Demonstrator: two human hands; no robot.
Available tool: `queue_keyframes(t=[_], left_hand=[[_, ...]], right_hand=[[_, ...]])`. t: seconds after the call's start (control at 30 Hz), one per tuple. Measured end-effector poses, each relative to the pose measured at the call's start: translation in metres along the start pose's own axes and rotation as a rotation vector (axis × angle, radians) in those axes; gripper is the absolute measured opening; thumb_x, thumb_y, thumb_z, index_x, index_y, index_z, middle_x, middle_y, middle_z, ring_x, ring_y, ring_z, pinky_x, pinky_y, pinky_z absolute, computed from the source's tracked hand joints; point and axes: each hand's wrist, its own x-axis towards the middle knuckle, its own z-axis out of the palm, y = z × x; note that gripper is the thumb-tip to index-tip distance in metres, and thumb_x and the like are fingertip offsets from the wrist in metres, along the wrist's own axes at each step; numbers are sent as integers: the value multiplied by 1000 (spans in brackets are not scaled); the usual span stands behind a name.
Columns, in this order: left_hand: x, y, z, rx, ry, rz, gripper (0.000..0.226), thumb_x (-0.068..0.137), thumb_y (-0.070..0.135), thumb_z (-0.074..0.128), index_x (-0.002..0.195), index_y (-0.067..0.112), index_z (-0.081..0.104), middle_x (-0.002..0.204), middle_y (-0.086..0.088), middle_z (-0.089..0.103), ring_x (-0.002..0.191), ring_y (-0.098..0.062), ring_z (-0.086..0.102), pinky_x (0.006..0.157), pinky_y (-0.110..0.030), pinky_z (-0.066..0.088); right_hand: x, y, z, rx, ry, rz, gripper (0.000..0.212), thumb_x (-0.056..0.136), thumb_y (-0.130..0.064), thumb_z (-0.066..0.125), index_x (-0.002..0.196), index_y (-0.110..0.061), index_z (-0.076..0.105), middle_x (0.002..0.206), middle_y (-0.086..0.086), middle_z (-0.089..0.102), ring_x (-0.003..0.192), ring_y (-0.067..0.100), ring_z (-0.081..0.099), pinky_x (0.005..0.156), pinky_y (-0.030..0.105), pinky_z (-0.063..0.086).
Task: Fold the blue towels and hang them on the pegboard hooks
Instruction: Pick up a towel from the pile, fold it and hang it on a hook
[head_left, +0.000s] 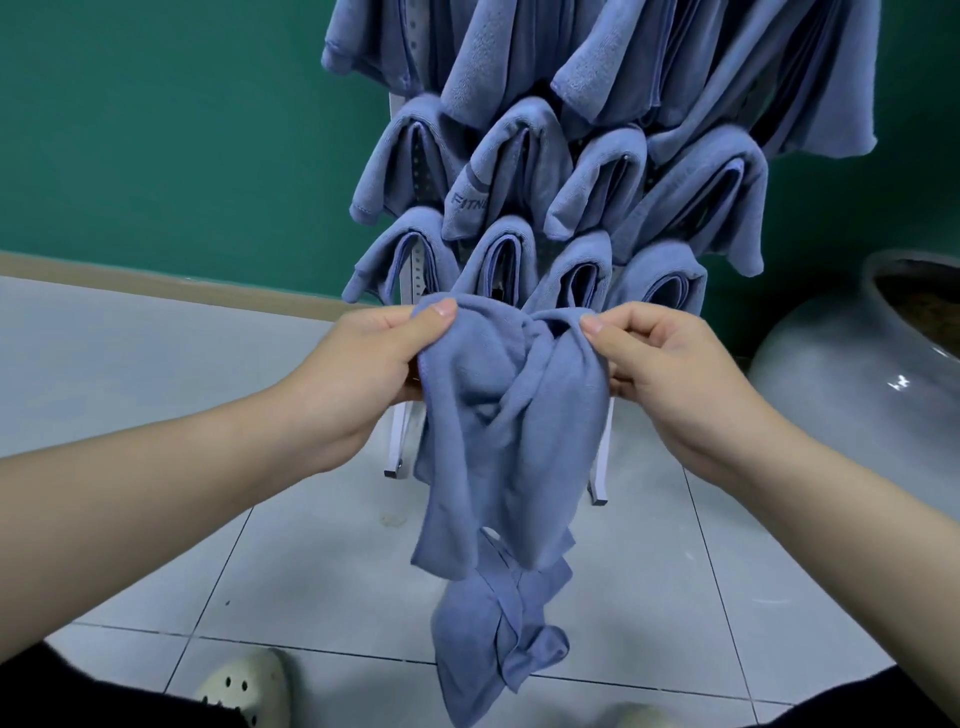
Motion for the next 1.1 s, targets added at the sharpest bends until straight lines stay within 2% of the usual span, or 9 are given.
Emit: queue_keyframes(t=[0.1,0.2,0.33,0.43,0.53,0.67,0.83,1.0,1.1], left_hand=[[5,7,-8,-46,77,3,35,107,28,52,112,0,73,108,-11,78,91,-18,72,83,-32,60],[8,14,-17,-49,122,19,31,107,29,52,105,8,75,100,-3,79,88,-12,73,77,-25,58],[14,22,-30,-77,213,40,28,108,31,51,97,16,72,92,7,80,86,-6,74,86,-29,57],[19,26,-42,-78,263,60,27,108,33,51,98,17,71,90,10,79,88,-6,74,82,-27,58],[22,27,-49,-46,304,66,27,107,34,53,97,17,72,89,10,79,93,-10,74,82,-27,60],[21,26,-47,-30,356,63,24,104,34,58,89,19,70,77,13,77,80,-6,72,78,-25,58],[18,22,-46,-53,280,95,22,103,31,61,91,17,73,86,8,79,83,-8,74,78,-23,59],[20,18,-48,-47,318,107,20,101,29,65,94,14,75,100,-1,79,94,-16,73,90,-31,59],[24,18,-53,-26,379,118,22,100,28,66,103,9,76,114,-10,77,96,-19,71,94,-35,60]], right_hand=[[8,1,-15,-17,51,18,26,102,-22,64,77,-12,65,77,14,56,72,21,49,68,26,48],[16,3,-30,-29,137,29,30,102,-20,64,73,-14,62,69,10,50,62,16,47,68,28,48],[25,5,-51,-21,196,57,30,102,-22,64,73,-15,64,72,6,63,60,12,56,64,25,50],[28,3,-62,-19,220,84,26,104,-23,61,82,-10,68,79,2,74,65,11,67,64,22,56],[29,3,-65,22,222,98,26,104,-23,61,85,-8,70,73,-4,77,64,7,71,60,18,56],[36,8,-63,182,213,239,21,99,-30,67,101,-10,71,81,-2,74,73,11,67,72,23,57],[38,7,-64,478,180,543,21,92,-36,71,86,-17,66,74,-4,65,74,11,59,76,24,47],[37,7,-63,422,176,555,15,94,-25,71,93,-13,62,80,-3,62,78,12,58,77,23,45],[39,9,-64,350,196,561,11,94,-23,72,93,-16,63,73,-5,62,76,12,57,74,23,44]])
